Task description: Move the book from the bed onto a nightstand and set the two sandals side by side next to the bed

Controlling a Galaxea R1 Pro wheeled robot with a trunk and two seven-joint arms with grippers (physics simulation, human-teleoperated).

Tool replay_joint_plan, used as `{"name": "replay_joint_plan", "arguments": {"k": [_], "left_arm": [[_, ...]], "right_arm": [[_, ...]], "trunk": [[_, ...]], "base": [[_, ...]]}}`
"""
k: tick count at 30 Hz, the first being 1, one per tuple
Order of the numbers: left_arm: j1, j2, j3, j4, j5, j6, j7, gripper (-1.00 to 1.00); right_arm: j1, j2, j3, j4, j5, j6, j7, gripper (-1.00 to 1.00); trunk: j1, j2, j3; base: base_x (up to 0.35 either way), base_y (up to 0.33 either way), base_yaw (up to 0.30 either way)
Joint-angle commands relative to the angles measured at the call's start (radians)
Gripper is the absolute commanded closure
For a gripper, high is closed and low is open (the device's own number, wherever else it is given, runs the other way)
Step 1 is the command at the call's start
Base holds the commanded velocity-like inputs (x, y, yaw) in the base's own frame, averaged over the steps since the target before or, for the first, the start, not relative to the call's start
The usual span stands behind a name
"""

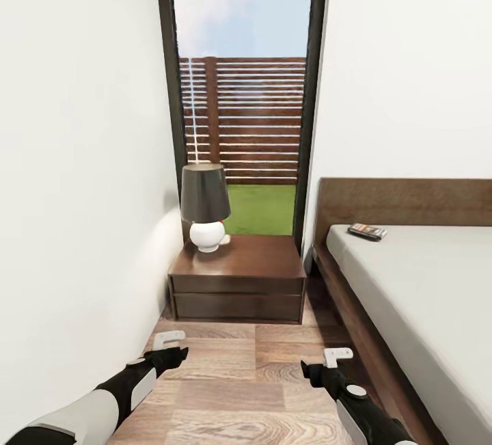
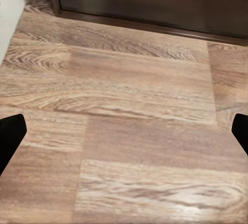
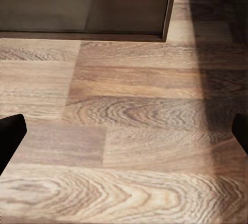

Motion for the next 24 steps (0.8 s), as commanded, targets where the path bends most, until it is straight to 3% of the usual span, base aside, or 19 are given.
{"name": "replay_joint_plan", "arguments": {"k": [1,24], "left_arm": [[0.0,0.001,-0.008,-0.001,0.01,0.001,-0.002,-1.0],[0.0,-0.001,-0.008,0.0,0.01,0.002,-0.002,-1.0]], "right_arm": [[-0.001,-0.001,0.006,0.0,-0.011,-0.002,0.0,-1.0],[-0.001,-0.001,0.006,0.0,-0.01,-0.001,0.0,-1.0]], "trunk": [[-0.004,0.007,0.002],[-0.092,0.168,0.041]], "base": [[0.0,0.0,0.0],[0.0,0.0,0.0]]}}
